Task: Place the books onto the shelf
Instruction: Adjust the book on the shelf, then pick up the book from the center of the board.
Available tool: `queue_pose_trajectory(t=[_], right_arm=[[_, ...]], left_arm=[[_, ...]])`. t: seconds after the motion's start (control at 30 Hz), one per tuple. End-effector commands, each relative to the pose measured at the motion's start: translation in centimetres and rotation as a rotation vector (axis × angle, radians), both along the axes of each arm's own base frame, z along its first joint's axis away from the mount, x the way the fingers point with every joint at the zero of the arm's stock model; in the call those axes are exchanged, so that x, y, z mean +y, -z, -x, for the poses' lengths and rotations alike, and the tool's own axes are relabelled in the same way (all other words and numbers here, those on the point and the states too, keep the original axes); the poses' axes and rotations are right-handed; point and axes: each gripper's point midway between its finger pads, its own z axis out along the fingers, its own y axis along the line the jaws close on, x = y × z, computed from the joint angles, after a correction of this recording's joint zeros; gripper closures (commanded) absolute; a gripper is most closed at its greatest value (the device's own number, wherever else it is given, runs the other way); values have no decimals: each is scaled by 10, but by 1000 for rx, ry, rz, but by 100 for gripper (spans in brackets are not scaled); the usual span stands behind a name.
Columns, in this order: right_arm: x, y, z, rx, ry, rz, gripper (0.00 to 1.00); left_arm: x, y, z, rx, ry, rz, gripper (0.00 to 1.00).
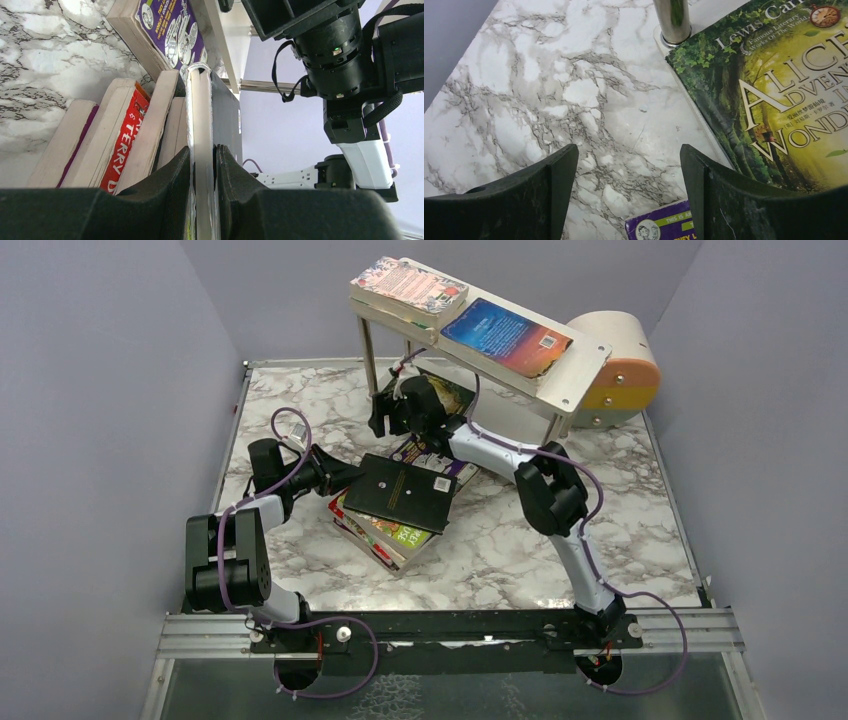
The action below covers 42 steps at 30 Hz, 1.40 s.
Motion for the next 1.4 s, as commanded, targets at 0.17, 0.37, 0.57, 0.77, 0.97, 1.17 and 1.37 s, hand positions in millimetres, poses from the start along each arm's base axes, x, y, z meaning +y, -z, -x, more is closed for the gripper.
queue_pose_trajectory(t=[0.17,0.37,0.57,0.77,0.97,1.17,1.37], right_arm=[[27,-45,16,-64,-90,-86,27],[39,-64,37,-67,-154,-157,27],[49,-85,58,-81,-205,-205,27],[58,-100,84,-102,-252,-223,27],[64,-112,119,-109,-308,-231,27],[47,-111,153,-102,-319,-203,27],[6,-100,171,-115,-260,-85,27]], left_arm=[[2,4,7,-18,12,-17,100],[2,5,8,-16,8,-18,100],[4,8,7,-11,-2,-22,100],[8,7,4,-17,-22,-32,100],[16,3,0,-26,-67,-42,100],[31,-7,-10,-52,-140,-58,100],[39,-12,-16,-64,-164,-62,100]])
